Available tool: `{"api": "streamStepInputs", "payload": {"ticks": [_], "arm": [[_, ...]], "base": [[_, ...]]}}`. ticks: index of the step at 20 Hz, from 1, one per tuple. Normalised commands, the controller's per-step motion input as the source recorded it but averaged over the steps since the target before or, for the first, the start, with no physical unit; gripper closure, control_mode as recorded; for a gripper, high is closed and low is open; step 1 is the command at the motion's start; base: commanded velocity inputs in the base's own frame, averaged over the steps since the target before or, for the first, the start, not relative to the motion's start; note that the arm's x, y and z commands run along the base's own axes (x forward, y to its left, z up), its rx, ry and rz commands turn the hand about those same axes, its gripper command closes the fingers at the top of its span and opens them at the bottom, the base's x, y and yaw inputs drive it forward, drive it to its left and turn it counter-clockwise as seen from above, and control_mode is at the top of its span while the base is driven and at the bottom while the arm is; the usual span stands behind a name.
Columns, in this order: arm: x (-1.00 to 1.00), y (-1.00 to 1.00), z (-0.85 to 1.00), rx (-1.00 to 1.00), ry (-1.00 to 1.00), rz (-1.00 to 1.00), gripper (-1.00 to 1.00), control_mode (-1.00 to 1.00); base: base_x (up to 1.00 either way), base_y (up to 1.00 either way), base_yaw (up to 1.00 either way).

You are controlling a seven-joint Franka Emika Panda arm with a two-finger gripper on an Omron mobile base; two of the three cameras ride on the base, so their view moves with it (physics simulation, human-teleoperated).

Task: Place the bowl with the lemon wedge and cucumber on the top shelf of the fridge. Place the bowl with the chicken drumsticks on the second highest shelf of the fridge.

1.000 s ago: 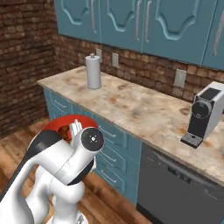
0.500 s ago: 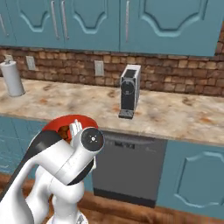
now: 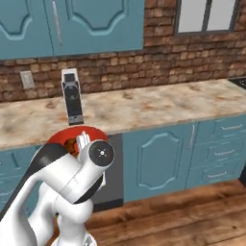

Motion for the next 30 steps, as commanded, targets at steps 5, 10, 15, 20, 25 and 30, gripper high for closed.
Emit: {"api": "streamStepInputs", "payload": {"ticks": [5,10,15,20,25,30], "arm": [[0.0,0.0,0.0,0.0,0.0,0.0,1.0,1.0],[0.0,0.0,0.0,0.0,0.0,0.0,1.0,1.0],[0.0,0.0,0.0,0.0,0.0,0.0,1.0,1.0],[0.0,0.0,0.0,0.0,0.0,0.0,1.0,1.0],[0.0,0.0,0.0,0.0,0.0,0.0,1.0,1.0],[0.0,0.0,0.0,0.0,0.0,0.0,1.0,1.0]], "base": [[-0.05,-0.02,-0.75],[0.0,-0.02,-0.76],[0.0,-0.02,-0.75],[0.14,0.0,-0.68],[0.91,0.05,-0.47],[1.0,0.44,-0.25]]}}
